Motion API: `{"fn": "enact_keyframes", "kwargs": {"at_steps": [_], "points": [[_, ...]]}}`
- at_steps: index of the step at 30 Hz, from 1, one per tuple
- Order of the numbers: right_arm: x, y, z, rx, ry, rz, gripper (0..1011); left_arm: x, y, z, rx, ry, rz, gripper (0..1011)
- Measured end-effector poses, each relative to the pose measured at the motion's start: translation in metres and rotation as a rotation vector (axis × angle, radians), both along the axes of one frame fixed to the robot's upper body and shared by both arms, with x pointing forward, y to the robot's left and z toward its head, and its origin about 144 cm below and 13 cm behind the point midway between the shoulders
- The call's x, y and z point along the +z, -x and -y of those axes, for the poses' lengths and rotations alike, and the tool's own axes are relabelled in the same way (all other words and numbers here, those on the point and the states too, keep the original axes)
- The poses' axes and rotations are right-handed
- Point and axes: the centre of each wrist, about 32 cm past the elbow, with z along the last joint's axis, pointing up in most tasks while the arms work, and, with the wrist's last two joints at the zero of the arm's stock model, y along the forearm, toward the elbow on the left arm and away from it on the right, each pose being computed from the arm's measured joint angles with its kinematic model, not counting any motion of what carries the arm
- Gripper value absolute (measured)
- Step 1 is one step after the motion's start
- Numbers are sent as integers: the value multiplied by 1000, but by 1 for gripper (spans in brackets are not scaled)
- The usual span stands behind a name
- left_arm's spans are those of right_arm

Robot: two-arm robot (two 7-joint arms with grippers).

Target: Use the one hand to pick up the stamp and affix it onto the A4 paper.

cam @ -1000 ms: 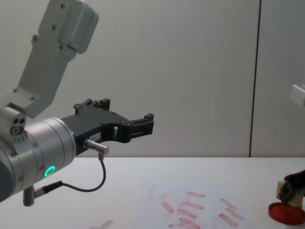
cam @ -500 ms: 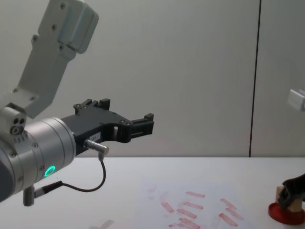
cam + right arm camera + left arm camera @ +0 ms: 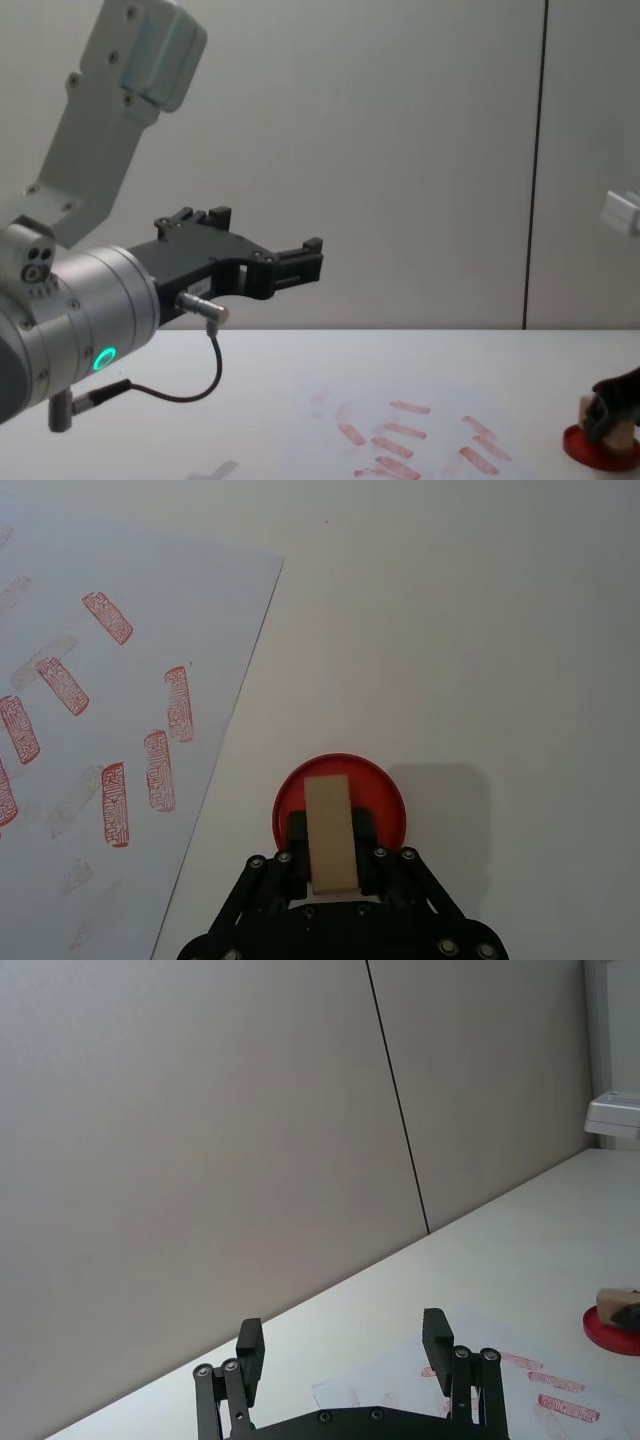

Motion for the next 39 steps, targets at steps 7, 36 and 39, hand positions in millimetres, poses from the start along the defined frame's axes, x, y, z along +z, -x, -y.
{"fn": "enact_keyframes", "kwargs": {"at_steps": [7,36,39], "points": [[0,0,0,-1,1,-1,423,0,0,0,0,0,0,1002],[0,6,1,31,-30,78,1001,0,0,0,0,0,0,1002],[1,8,2,50,-45,113,1001,0,0,0,0,0,0,1002]]}}
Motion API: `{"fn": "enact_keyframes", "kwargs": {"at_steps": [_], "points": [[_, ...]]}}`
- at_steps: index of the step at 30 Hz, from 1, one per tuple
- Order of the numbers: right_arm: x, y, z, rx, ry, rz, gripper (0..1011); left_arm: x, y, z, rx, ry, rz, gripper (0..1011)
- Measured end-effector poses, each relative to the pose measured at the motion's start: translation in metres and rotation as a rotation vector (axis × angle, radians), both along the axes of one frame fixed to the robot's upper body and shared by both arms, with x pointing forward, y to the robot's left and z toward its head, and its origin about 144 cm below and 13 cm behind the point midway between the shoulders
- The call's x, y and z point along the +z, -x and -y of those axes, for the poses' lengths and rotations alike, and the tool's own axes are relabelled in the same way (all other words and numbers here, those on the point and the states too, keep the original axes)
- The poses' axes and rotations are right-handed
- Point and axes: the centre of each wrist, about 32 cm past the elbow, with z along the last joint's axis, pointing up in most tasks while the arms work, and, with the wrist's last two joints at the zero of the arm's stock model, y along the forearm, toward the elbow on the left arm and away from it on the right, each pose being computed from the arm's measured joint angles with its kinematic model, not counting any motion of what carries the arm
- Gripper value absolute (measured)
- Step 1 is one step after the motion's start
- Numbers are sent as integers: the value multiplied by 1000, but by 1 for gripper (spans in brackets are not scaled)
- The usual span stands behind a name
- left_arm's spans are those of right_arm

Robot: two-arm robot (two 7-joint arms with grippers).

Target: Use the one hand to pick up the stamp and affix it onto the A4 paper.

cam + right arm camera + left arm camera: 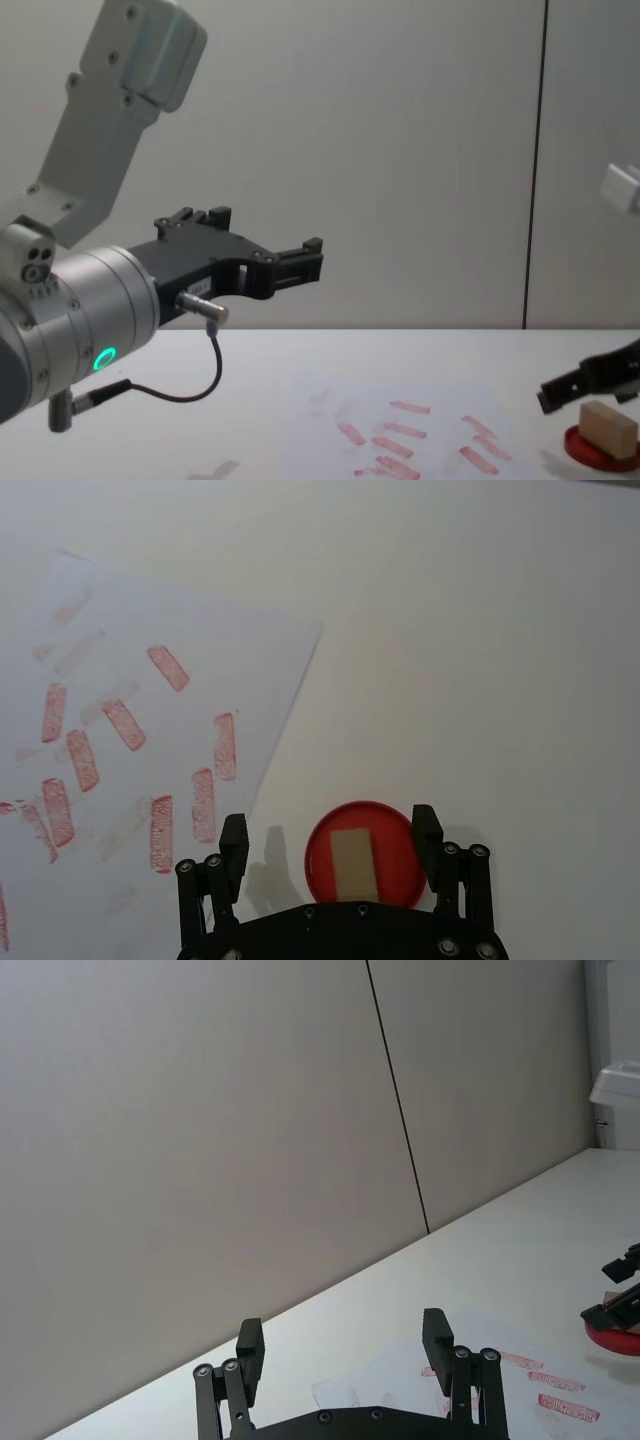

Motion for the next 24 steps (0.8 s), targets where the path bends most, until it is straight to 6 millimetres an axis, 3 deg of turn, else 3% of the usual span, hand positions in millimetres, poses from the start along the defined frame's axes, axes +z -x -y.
{"fn": "enact_keyframes", "kwargs": {"at_steps": [24], "points": [[-1,24,9,263,-159,246,1001,0,0,0,0,0,0,1002]]}}
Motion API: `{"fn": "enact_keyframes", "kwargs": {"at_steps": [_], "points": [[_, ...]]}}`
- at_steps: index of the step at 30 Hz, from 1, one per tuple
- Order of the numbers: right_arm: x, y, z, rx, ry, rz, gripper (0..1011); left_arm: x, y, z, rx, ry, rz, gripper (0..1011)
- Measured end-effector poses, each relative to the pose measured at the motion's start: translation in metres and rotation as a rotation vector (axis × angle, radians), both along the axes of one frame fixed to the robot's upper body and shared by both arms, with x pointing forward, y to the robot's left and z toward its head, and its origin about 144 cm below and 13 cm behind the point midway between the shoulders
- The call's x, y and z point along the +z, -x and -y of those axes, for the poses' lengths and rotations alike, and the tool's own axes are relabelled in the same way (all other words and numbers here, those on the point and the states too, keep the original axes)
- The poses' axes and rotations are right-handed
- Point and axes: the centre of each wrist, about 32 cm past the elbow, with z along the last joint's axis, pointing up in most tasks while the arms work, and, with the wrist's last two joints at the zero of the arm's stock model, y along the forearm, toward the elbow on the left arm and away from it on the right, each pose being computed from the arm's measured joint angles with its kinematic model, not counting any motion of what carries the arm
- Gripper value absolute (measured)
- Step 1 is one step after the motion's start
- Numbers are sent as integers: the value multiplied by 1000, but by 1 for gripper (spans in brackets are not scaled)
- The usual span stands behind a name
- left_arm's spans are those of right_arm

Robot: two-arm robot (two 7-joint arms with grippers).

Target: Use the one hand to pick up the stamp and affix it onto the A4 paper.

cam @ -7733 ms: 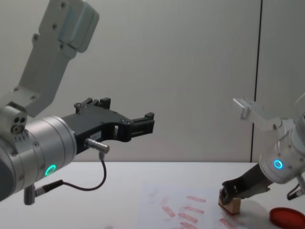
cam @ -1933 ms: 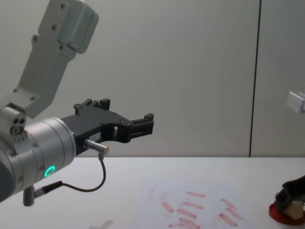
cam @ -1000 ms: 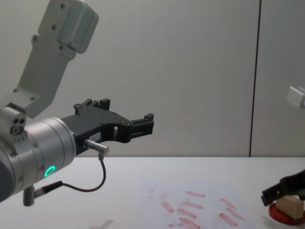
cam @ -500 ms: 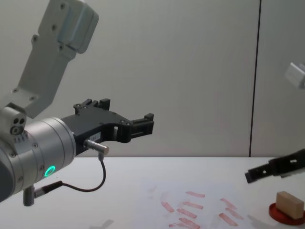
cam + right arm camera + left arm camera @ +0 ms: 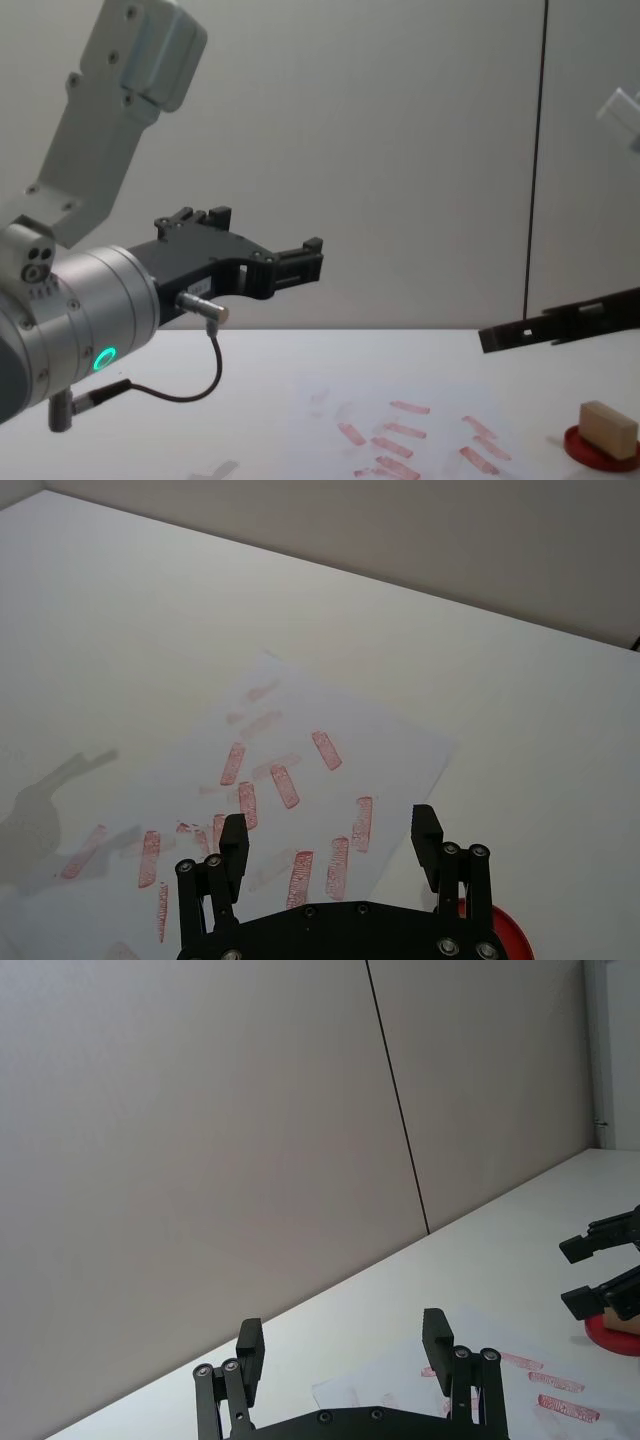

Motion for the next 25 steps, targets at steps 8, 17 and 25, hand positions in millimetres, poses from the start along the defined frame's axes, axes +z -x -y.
{"fn": "enact_keyframes", "kwargs": {"at_steps": [8,17,25], "points": [[-1,4,1,42,-21,29,1001,0,0,0,0,0,0,1002],[-2,6,2,66,-33,45,1001,0,0,0,0,0,0,1002],[-2,7,2,78,-38,53,1001,0,0,0,0,0,0,1002]]}}
